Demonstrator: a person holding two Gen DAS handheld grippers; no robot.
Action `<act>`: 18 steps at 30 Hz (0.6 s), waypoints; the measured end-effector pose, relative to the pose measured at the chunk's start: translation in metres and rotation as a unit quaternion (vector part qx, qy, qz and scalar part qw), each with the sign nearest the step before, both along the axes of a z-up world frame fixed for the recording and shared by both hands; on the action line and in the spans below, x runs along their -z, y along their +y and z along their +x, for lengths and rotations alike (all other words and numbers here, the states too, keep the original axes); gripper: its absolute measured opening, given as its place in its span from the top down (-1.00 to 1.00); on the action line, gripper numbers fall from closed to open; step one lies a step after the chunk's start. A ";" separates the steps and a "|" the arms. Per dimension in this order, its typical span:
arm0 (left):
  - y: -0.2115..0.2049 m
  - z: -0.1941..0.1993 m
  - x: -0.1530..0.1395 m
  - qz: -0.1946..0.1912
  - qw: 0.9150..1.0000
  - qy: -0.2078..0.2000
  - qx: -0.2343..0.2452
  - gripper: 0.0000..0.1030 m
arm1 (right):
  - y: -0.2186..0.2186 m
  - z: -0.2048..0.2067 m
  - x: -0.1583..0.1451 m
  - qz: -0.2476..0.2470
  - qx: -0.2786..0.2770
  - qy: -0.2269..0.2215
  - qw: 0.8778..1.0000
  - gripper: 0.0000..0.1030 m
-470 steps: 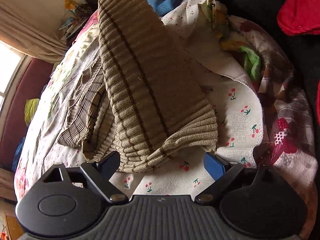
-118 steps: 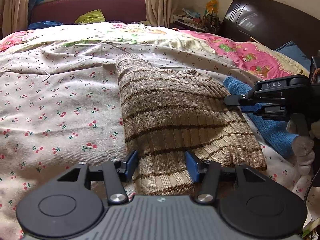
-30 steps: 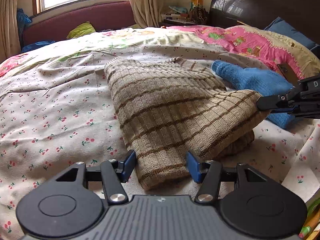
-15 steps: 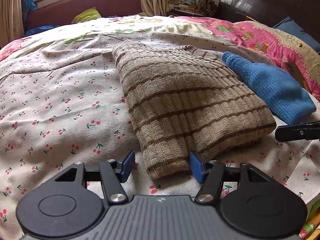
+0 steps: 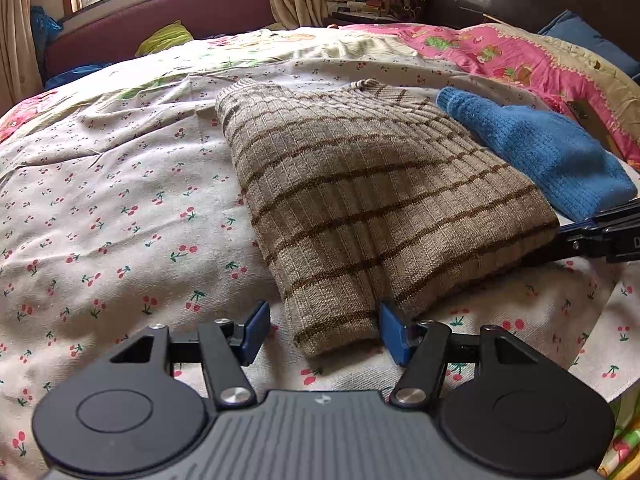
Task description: Fold small clothes
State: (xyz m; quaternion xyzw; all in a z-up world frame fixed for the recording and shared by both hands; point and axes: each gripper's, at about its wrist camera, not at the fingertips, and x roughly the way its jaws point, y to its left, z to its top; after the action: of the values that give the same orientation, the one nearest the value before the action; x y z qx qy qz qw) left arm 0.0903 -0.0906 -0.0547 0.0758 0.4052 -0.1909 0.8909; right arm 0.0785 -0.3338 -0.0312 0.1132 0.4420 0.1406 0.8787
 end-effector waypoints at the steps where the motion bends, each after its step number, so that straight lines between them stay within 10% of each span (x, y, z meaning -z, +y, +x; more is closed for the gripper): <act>1: 0.003 0.001 0.002 -0.007 1.000 0.005 -0.004 -0.39 | -0.002 0.000 0.001 0.004 0.006 0.006 1.000 0.82; 13: 0.020 -0.017 -0.036 -0.055 0.997 -0.051 0.001 -0.40 | 0.020 -0.016 -0.063 -0.033 0.023 -0.088 0.995 0.67; 18: 0.005 0.025 -0.039 -0.092 0.993 -0.067 -0.020 -0.40 | 0.050 0.029 -0.038 -0.029 0.019 -0.070 0.997 0.67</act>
State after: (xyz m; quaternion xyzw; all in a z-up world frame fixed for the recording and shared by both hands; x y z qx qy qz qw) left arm 0.1152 -0.0859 -0.0159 -0.0017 0.3271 -0.2041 0.9227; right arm 0.1076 -0.2839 0.0071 0.0860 0.3809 0.1189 0.9129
